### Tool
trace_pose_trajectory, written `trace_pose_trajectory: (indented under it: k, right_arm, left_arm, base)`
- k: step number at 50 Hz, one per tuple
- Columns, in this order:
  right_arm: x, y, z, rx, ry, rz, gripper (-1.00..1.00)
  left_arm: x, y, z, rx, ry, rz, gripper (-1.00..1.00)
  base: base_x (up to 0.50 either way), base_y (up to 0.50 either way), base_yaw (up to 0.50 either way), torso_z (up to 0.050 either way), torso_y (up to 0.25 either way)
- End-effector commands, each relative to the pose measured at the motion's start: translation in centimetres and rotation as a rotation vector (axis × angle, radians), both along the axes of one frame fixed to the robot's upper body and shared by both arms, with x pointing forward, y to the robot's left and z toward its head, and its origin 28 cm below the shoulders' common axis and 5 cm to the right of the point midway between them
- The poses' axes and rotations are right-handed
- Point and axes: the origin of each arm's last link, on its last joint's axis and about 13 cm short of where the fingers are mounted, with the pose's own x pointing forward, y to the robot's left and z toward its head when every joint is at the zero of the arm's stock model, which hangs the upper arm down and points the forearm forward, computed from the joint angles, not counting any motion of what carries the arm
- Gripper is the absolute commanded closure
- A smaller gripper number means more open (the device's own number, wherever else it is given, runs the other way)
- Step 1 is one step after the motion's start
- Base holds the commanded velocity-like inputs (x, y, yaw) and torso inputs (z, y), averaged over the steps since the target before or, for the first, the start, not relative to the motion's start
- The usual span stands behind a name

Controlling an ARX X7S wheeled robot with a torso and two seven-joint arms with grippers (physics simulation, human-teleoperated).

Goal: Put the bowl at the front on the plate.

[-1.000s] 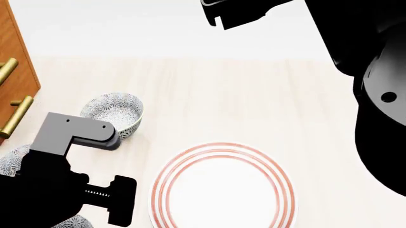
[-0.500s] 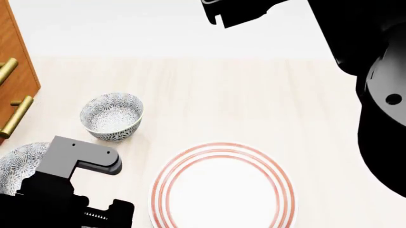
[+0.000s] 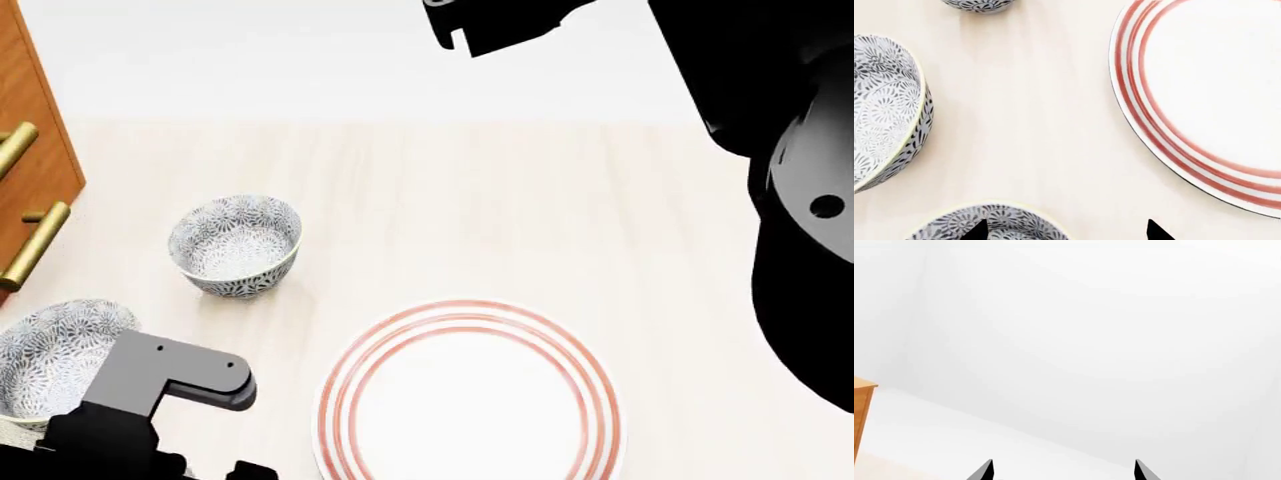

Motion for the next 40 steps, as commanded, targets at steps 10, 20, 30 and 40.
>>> trace_pose_trajectory:
  k: [10,20,30,40]
  right_arm:
    - [0.0,0.0,-0.1,-0.002,0.002,-0.002,-1.00]
    - [0.0,0.0,-0.1,-0.004,0.004,-0.001,-1.00]
    - [0.0,-0.1,0.0,-0.007,0.003,-0.002,-1.00]
    - [0.0,-0.1,-0.2,-0.003,0.002,-0.007,-1.00]
  left_arm:
    - [-0.5,0.3,-2.1,0.023,0.044,0.003,-1.00]
    - [-0.7,0.2,-3.2,0.037,0.068,0.001,-1.00]
    - [-1.0,0.4,-3.6,0.042,0.083,0.005,-1.00]
    - [-1.7,0.5,-4.2,0.053,0.104,-0.002,-1.00]
  base:
    - [0.00,0.00,0.00,0.000,0.000]
    - [0.00,0.00,0.00,0.000,0.000]
    - [0.00,0.00,0.00,0.000,0.000]
    - [0.00,0.00,0.00,0.000,0.000]
